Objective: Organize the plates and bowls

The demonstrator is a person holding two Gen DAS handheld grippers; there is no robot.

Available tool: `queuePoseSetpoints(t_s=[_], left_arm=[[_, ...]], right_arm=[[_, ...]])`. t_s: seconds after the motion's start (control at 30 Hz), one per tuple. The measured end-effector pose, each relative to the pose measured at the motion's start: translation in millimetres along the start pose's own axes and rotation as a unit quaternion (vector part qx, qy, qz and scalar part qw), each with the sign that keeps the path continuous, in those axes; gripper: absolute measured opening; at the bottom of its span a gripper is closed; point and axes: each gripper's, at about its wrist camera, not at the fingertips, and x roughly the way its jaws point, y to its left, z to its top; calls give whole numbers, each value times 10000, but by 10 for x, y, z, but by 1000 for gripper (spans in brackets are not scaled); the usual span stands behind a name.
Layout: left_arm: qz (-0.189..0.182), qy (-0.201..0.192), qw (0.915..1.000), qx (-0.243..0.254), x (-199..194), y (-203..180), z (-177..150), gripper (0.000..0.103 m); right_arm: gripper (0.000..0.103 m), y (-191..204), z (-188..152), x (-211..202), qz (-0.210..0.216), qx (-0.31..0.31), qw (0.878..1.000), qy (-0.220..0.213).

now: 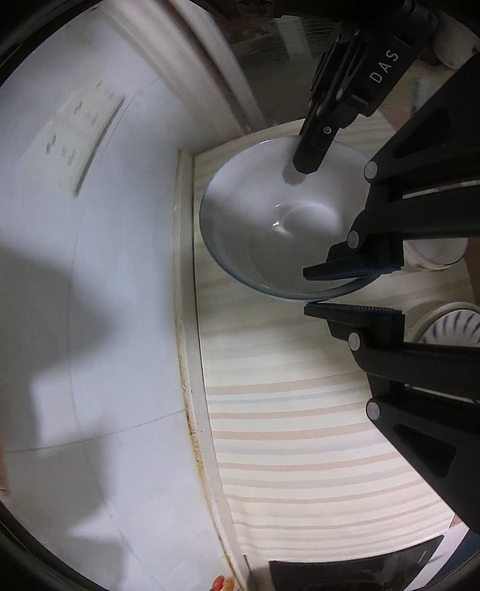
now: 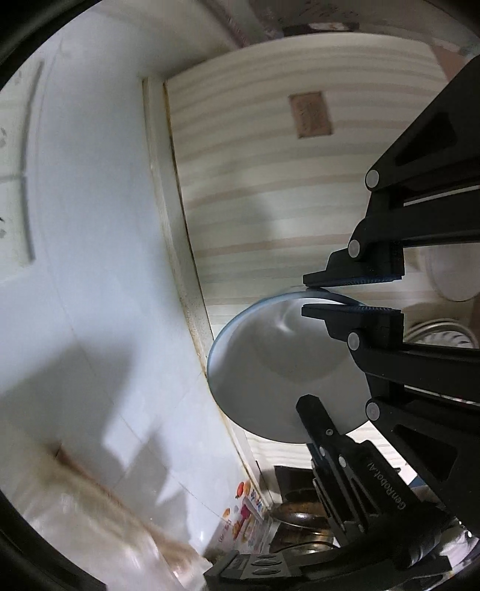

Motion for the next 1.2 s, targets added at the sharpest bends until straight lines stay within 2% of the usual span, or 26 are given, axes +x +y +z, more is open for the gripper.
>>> queuePoseSetpoints(t_s=[0.2,0.5,0.8,1.2], left_arm=[[-94,-74,9996,258,-165,-217,-352,10],[-158,264,9979,573,-58,-424,-894,10],[-35,830,9944,652,340,-479,-1252,10],[242,1320,9879,776,780,-484,-1380,10]], right_arm=[[10,-31,-535,-478,-94,110,9998,-141],[11,-260,-1232,-714,-141,321,9993,-109],[11,-564,-1692,-388,-154,565,9978,313],[11,-799,-1840,128,-246,707,9944,745]])
